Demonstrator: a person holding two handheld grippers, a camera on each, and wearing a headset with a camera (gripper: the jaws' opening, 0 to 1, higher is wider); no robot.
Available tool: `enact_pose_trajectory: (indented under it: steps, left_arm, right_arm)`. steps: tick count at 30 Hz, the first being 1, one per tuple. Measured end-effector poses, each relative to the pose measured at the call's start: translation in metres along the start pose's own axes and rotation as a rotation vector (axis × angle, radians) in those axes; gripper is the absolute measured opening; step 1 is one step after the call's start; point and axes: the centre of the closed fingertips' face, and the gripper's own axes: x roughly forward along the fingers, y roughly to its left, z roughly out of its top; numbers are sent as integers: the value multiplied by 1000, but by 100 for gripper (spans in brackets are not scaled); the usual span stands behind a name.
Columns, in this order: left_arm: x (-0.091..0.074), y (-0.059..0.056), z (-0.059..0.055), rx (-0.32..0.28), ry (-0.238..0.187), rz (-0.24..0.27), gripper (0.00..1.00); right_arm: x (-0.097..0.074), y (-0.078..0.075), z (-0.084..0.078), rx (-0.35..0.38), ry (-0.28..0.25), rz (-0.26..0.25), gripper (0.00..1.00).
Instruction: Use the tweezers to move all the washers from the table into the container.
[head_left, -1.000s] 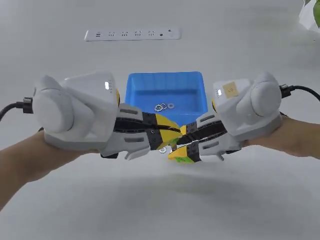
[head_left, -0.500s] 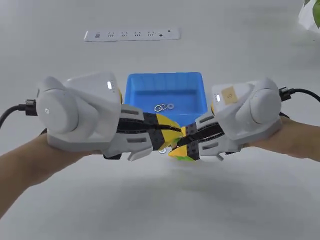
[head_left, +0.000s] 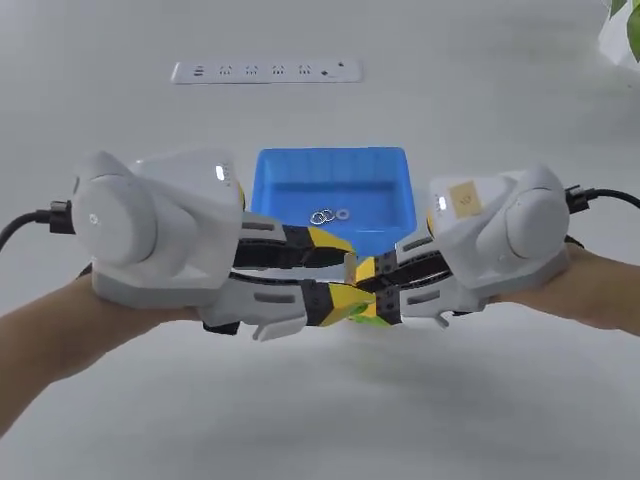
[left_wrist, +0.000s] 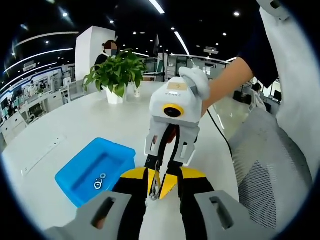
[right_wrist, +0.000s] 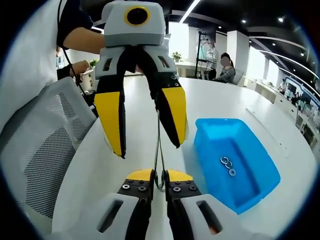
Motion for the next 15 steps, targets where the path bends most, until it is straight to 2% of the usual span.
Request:
enact_pose_trajectory:
  steps: [6, 10, 15]
  left_arm:
    - [-8, 2, -5, -16, 8, 34, 32]
    - [-17, 1, -7, -34, 0, 57, 39]
    - [-31, -4, -9, -78, -32, 68, 50]
  right_arm:
    - [-1, 2, 2, -3, -2, -2, 9]
    - [-6, 0, 10, -2, -12, -11, 9]
    - [-16, 1, 22, 0, -32, -23, 9]
